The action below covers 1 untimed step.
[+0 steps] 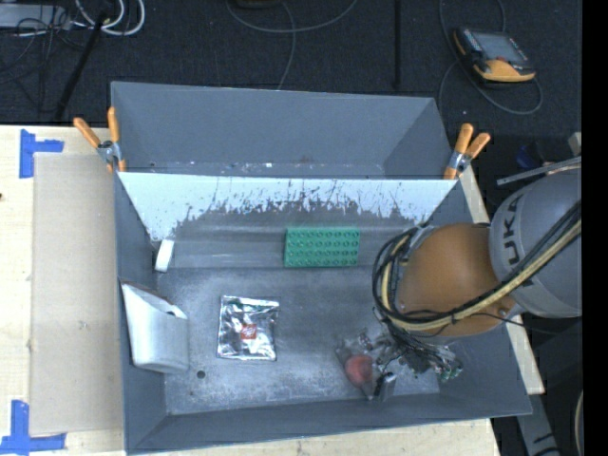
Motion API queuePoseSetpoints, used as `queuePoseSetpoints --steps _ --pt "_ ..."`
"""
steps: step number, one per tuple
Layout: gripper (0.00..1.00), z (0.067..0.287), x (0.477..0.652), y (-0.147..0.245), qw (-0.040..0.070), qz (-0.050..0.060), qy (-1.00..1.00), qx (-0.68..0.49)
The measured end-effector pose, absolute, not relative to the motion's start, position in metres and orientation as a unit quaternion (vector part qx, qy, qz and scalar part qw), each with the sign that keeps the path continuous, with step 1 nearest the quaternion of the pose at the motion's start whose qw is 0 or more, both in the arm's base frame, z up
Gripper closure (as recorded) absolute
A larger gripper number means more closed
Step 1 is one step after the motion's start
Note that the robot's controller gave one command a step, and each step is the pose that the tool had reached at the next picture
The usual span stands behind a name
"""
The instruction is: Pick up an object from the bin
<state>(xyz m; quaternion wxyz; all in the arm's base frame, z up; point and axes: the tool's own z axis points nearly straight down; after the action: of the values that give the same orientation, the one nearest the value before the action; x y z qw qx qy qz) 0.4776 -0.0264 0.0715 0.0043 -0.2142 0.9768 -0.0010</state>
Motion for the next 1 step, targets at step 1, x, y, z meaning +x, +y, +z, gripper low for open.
queuePoseSetpoints --steps 1 --pt "1.0 0.1812 0.476 -0.02 0.003 -0.001 0.979 -0.205"
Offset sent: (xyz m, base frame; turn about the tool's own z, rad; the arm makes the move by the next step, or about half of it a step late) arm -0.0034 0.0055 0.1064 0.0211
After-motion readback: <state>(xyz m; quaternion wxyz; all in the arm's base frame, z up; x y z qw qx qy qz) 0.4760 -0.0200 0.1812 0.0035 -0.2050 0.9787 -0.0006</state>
